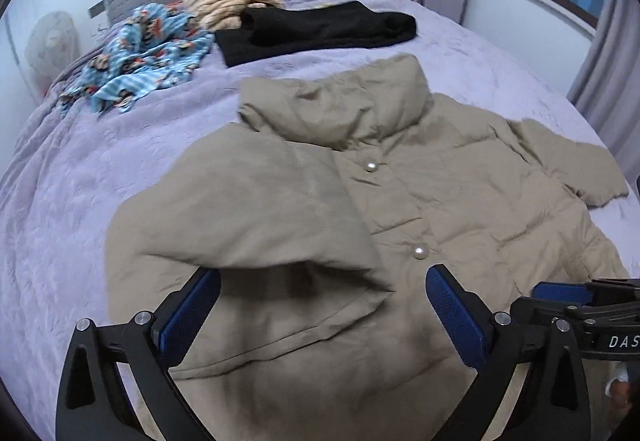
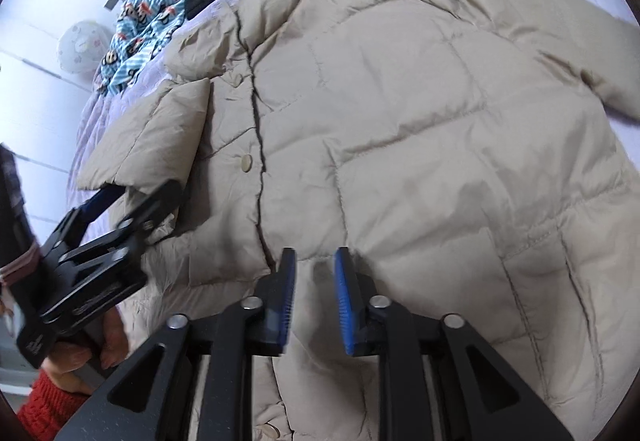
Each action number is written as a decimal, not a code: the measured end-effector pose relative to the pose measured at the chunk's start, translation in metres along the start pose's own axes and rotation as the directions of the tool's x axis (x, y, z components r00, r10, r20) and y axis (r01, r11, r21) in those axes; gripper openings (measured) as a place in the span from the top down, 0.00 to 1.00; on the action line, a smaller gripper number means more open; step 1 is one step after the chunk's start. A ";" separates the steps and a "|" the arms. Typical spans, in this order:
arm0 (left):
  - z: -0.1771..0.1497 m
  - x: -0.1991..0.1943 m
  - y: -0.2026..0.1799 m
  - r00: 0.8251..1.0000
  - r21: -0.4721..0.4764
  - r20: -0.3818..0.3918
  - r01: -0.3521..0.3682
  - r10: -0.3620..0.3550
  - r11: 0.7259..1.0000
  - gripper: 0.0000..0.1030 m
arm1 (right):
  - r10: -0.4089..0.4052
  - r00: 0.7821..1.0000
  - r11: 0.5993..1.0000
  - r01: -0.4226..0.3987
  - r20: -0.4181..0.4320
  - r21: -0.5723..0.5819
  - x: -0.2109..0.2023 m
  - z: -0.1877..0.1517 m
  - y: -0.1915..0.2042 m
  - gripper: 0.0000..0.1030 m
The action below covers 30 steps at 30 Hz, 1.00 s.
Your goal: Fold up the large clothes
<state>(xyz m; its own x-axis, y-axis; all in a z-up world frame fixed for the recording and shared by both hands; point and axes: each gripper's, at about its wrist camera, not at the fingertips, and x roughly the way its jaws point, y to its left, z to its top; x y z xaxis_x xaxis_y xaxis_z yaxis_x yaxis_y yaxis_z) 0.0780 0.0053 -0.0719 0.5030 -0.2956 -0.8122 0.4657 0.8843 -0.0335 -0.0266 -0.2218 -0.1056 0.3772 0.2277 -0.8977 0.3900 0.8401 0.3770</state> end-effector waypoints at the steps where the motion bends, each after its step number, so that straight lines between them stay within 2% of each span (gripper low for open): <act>1: -0.002 -0.008 0.019 1.000 -0.044 0.014 -0.016 0.017 0.999 0.00 | -0.011 1.000 1.000 0.011 0.006 -0.024 -0.002 0.001 0.006 0.39; 2: -0.001 -0.011 0.040 1.000 -0.083 0.018 -0.024 0.026 0.996 0.00 | -0.022 0.999 0.998 0.024 0.025 -0.062 -0.006 0.002 0.015 0.29; 4: -0.006 -0.014 0.082 0.997 -0.180 0.012 -0.068 0.071 0.981 0.00 | -0.040 0.997 0.987 0.050 0.065 -0.155 -0.010 0.005 0.038 0.29; 6: -0.013 -0.002 0.124 0.990 -0.280 -0.050 -0.141 0.132 0.949 0.00 | -0.068 0.993 0.960 0.091 0.097 -0.263 -0.008 0.009 0.067 0.29; 7: -0.018 0.006 0.139 0.987 -0.324 -0.085 -0.154 0.134 0.933 0.00 | -0.084 0.990 0.939 0.118 0.115 -0.323 -0.005 0.009 0.084 0.29; 9: -0.032 0.021 0.161 0.978 -0.392 -0.146 -0.195 0.149 0.899 0.00 | -0.120 0.981 0.877 0.178 0.155 -0.447 0.005 0.007 0.120 0.27; 10: -0.036 0.028 0.166 0.974 -0.400 -0.165 -0.209 0.154 0.892 0.00 | -0.140 0.975 0.838 0.211 0.176 -0.503 0.012 0.005 0.137 0.27; 12: -0.045 0.044 0.169 0.965 -0.389 -0.200 -0.235 0.167 0.891 0.00 | -0.172 0.961 0.747 0.271 0.217 -0.608 0.030 -0.002 0.173 0.27; 15: -0.055 0.059 0.171 0.962 -0.381 -0.218 -0.239 0.164 0.893 0.00 | -0.168 0.953 0.635 0.301 0.253 -0.712 0.055 -0.009 0.213 0.26; 18: -0.058 0.066 0.175 0.964 -0.410 -0.222 -0.231 0.149 0.883 0.00 | -0.182 0.944 0.561 0.328 0.273 -0.760 0.084 -0.009 0.238 0.23; 20: -0.058 0.069 0.176 0.964 -0.417 -0.224 -0.228 0.144 0.880 0.00 | -0.207 0.943 0.551 0.331 0.259 -0.766 0.106 -0.008 0.243 0.23; 22: -0.060 0.068 0.176 0.965 -0.415 -0.222 -0.225 0.142 0.882 0.00 | -0.254 0.934 0.572 0.353 0.249 -0.740 0.123 -0.002 0.240 0.23; 23: -0.058 0.069 0.176 0.965 -0.413 -0.221 -0.224 0.142 0.883 0.00 | -0.256 0.935 0.598 0.352 0.245 -0.721 0.123 0.001 0.235 0.23; 25: -0.058 0.070 0.177 0.965 -0.411 -0.222 -0.223 0.140 0.884 0.00 | -0.245 0.935 0.660 0.355 0.257 -0.662 0.113 0.007 0.224 0.33; 26: -0.058 0.070 0.178 0.965 -0.411 -0.223 -0.224 0.141 0.884 0.00 | -0.243 0.933 0.684 0.358 0.264 -0.635 0.108 0.010 0.219 0.41; 27: -0.058 0.070 0.178 0.964 -0.410 -0.225 -0.226 0.142 0.884 0.00 | -0.242 0.933 0.712 0.357 0.266 -0.604 0.101 0.015 0.211 0.44; 30: -0.059 0.067 0.172 0.962 -0.401 -0.226 -0.234 0.152 0.886 0.00 | -0.259 0.925 0.783 0.370 0.279 -0.500 0.084 0.033 0.182 0.44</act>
<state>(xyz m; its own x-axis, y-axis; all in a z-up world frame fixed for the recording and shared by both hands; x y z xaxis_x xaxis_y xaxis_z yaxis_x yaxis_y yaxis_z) 0.1491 0.1592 -0.1663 0.3905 -0.0684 -0.9180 0.0028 0.9973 -0.0731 0.1035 -0.0659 -0.1049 0.4821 -0.1447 -0.8641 0.0252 0.9881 -0.1515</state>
